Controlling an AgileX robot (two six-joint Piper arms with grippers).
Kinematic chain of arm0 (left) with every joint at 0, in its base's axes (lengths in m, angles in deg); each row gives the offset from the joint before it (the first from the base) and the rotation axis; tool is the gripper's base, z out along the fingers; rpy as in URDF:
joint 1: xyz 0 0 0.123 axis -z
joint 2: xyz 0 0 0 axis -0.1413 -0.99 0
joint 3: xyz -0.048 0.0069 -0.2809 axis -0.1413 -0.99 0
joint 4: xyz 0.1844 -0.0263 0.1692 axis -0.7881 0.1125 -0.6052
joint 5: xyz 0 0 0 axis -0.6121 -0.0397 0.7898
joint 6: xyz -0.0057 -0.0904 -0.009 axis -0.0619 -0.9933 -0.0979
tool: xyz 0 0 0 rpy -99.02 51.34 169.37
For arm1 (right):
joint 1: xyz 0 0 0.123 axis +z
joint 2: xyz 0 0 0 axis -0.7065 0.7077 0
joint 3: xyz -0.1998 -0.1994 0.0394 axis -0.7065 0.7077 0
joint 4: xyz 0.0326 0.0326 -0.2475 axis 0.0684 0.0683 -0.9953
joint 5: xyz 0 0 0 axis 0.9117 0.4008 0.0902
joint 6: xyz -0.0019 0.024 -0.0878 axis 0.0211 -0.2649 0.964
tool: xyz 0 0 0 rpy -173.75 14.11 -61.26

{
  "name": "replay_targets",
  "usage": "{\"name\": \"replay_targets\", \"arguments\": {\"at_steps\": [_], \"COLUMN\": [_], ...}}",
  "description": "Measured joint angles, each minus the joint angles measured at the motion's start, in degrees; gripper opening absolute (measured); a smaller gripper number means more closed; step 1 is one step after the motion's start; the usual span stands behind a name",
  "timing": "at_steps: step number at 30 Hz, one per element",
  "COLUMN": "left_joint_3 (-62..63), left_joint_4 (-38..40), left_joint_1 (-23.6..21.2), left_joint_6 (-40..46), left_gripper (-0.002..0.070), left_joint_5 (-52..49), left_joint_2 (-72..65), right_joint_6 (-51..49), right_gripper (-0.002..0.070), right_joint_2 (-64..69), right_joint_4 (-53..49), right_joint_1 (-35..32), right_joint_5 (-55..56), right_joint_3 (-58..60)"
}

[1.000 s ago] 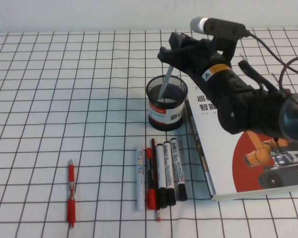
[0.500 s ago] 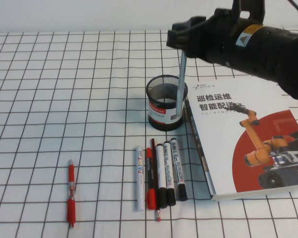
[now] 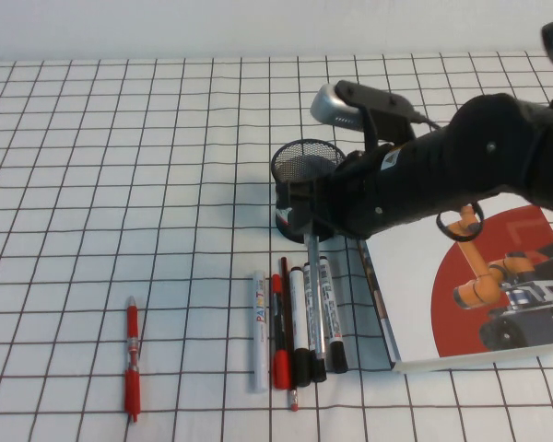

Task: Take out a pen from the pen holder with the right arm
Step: 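Take a marker out of the pen holder and lay it on the table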

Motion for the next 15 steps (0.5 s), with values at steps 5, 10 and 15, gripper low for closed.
{"name": "replay_targets", "arguments": {"at_steps": [5, 10, 15], "left_joint_3": [0.0, 0.0, 0.0], "left_joint_4": [0.0, 0.0, 0.0], "left_joint_1": [0.0, 0.0, 0.0], "left_joint_6": [0.0, 0.0, 0.0], "left_gripper": [-0.0003, -0.0003, -0.0003], "left_joint_5": [0.0, 0.0, 0.0], "left_joint_2": [0.0, 0.0, 0.0], "right_joint_6": [1.6, 2.5, 4.2], "right_gripper": [0.0097, 0.0097, 0.0097], "right_joint_2": [6.1, 13.1, 19.2], "right_joint_4": [3.2, 5.1, 8.3], "right_joint_1": [2.4, 3.7, 4.0], "right_joint_5": [0.4, 0.4, -0.1], "right_joint_3": [-2.9, -8.4, -13.2]}}
